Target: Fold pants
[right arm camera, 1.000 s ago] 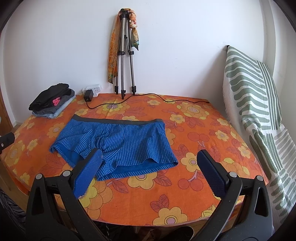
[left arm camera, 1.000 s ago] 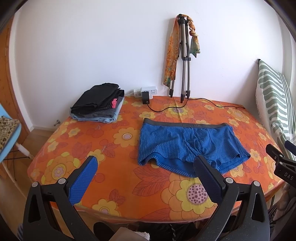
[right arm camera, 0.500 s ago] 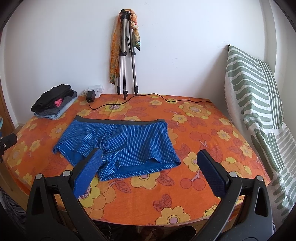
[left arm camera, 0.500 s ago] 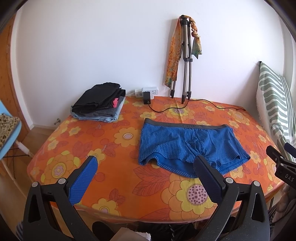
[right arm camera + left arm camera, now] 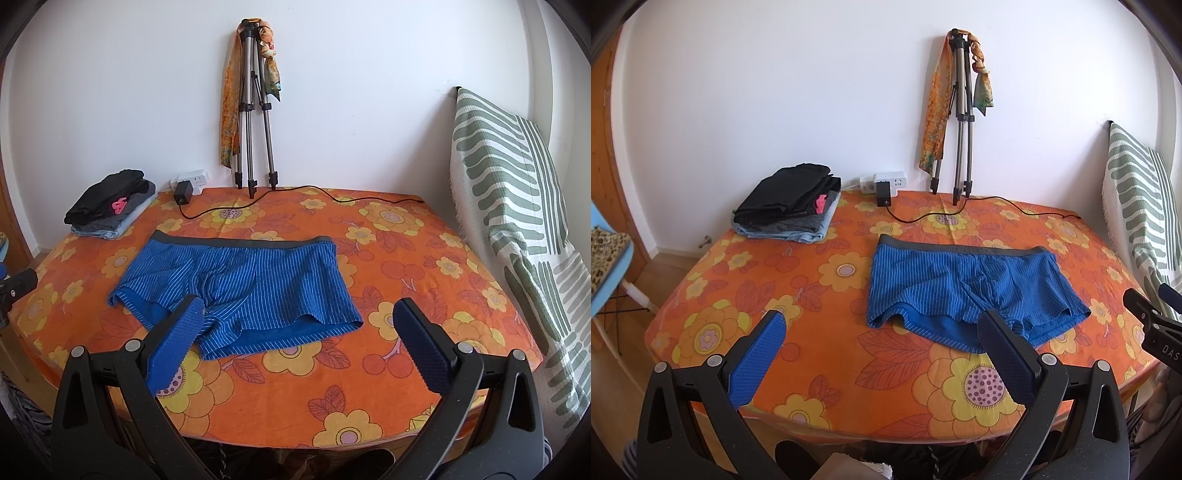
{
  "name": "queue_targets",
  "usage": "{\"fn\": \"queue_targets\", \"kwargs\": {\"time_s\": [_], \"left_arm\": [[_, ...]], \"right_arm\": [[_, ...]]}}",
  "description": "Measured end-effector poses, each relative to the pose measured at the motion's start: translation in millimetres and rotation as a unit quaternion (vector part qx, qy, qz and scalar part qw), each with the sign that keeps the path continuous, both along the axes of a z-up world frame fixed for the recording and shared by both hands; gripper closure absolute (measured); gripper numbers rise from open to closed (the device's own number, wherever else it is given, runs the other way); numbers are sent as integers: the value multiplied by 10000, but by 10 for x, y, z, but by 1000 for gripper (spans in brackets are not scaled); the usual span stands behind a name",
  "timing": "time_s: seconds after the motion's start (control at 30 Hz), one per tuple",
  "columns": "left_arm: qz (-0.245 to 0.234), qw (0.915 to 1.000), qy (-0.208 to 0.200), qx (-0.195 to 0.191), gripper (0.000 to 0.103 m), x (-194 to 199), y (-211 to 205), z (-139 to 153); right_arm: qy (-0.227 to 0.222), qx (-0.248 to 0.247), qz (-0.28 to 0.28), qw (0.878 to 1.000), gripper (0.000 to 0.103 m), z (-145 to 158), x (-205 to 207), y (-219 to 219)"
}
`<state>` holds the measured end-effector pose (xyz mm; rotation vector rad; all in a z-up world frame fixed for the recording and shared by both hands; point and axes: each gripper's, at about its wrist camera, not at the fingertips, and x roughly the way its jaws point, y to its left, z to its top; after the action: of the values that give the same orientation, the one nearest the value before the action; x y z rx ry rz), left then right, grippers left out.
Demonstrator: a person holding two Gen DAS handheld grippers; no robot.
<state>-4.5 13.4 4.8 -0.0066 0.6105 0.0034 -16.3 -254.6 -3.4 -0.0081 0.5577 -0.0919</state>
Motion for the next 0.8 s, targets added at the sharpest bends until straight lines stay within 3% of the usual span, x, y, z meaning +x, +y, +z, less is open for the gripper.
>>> {"fn": "queue_targets", "kwargs": {"time_s": [0.8], "left_arm": [[-11,10000,8,21,0,-1,-23,-32]], "right_arm": [[-1,36,3,10000,0,-29,9,37]]}}
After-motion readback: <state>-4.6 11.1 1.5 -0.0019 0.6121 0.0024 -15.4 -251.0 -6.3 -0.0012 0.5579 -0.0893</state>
